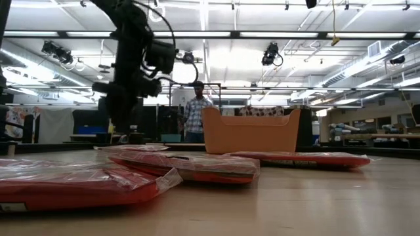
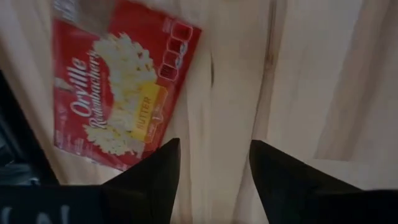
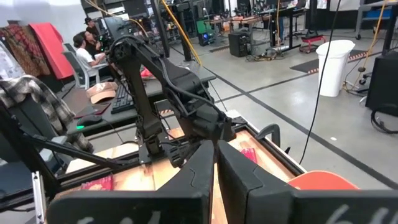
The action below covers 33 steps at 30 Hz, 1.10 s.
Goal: Sort popcorn bags into baskets
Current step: Put the popcorn pack into the orange bin
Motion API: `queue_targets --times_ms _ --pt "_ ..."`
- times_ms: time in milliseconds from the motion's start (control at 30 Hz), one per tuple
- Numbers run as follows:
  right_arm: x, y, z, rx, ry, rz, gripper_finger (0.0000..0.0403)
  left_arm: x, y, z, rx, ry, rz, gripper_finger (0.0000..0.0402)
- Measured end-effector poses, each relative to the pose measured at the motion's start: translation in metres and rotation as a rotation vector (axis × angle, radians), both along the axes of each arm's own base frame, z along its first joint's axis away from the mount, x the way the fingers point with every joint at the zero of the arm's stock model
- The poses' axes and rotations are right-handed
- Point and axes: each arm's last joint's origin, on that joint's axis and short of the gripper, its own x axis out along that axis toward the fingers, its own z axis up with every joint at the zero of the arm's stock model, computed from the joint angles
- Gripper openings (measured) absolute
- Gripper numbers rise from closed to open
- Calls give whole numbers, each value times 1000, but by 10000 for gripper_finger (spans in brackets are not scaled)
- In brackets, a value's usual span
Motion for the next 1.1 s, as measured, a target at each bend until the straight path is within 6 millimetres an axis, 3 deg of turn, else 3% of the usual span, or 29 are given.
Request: queue_targets --times_ms 300,1100 --pt "0 0 0 36 -8 -4 24 -12 13 -24 40 -16 -11 197" --pt "8 -1 -5 57 14 -26 24 -22 41 -31 92 -72 -45 197"
